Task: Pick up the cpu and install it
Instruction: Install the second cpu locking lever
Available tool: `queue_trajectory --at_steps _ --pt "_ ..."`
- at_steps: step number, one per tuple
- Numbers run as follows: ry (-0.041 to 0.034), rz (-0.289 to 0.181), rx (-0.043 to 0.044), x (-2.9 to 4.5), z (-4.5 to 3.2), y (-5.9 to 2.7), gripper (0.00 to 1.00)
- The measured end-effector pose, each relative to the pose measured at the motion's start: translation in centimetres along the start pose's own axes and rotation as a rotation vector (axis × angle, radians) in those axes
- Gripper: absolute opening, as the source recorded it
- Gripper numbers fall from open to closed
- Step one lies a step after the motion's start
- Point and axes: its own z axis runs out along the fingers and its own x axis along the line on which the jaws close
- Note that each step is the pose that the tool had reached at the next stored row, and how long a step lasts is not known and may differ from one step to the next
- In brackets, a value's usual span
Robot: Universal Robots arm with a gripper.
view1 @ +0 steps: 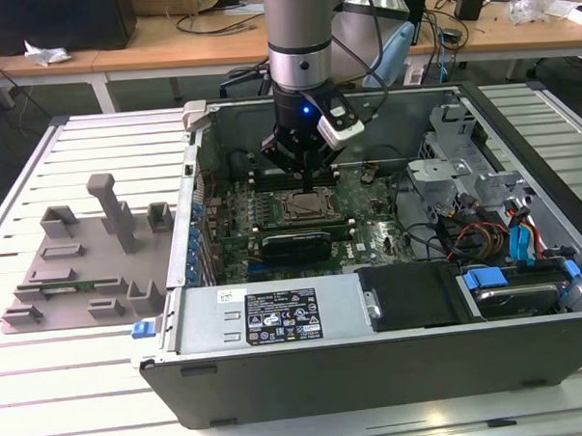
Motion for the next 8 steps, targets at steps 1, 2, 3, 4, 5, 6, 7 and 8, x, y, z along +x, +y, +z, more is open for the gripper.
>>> queue_trajectory --at_steps 1,2,3,4,5,6,7,8 --pt "0.0000 0.000 0.0000 0.00 0.00 -0.05 0.11" --pt "0.0000 0.000 0.0000 0.00 0.00 -0.12 0.11" --pt "0.0001 0.000 0.0000 0.01 0.01 -0.45 0.11" --pt "0.0000 0.000 -0.0001 0.01 0.03 -0.63 0.11" --pt "0.0000 0.000 -0.0001 0.01 0.03 -0.77 0.11" --pt "0.0000 0.000 0.0000 0.02 0.05 -1.23 0.11" --pt "0.0000 0.000 -0.0001 0.03 0.06 -1.57 0.11" --pt "0.0000 0.000 0.0000 0.03 0.07 -1.79 0.11"
